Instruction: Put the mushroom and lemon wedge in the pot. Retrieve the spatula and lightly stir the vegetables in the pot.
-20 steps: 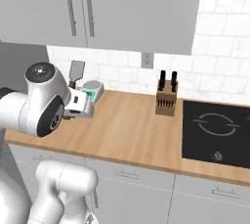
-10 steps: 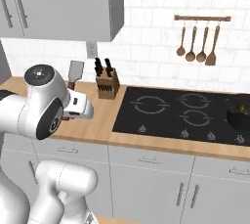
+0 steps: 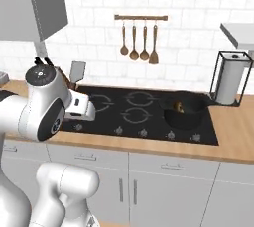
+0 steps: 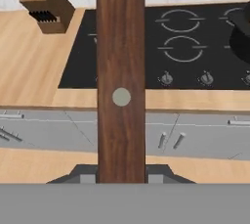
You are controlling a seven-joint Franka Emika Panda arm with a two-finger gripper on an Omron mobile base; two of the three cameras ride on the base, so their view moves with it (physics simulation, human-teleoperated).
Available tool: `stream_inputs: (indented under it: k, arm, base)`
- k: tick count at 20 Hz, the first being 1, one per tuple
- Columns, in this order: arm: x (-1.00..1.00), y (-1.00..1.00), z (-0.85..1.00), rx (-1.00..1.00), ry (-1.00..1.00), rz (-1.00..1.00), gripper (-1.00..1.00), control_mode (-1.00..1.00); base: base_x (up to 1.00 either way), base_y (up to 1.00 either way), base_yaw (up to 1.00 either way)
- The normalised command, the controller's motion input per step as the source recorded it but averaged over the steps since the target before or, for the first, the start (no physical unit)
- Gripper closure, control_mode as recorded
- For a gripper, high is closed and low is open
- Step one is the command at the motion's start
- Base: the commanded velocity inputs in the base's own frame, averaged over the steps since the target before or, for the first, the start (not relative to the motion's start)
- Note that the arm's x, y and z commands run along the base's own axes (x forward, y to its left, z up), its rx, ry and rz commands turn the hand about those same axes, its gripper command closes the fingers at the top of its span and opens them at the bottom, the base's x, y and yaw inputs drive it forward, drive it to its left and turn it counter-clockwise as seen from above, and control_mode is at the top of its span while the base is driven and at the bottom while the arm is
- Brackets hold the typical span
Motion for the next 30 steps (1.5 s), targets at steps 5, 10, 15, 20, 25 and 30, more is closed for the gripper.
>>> stream_inputs:
  k: [5,10,15,20,25,30]
  arm:
    - [0.0,0.0,0.0,0.0,0.0,0.0,1.0,1.0]
    - [0.0,0.0,0.0,0.0,0.0,0.0,1.0,1.0]
    - [0.0,0.0,0.0,0.0,0.0,0.0,1.0,1.0]
    - [0.0,0.0,0.0,0.0,0.0,0.0,1.0,1.0]
    - [0.0,0.0,0.0,0.0,0.0,0.0,1.0,1.0]
    - [0.0,0.0,0.0,0.0,0.0,0.0,1.0,1.0]
  base:
    - [0.44,-1.0,0.0]
    - [0.11,-0.69,0.0]
    - [0.35,-0.06,-0.01]
    - [0.62,0.03,0.04]
    - [0.44,0.0,0.07]
    - [0.41,-0.02,0.12]
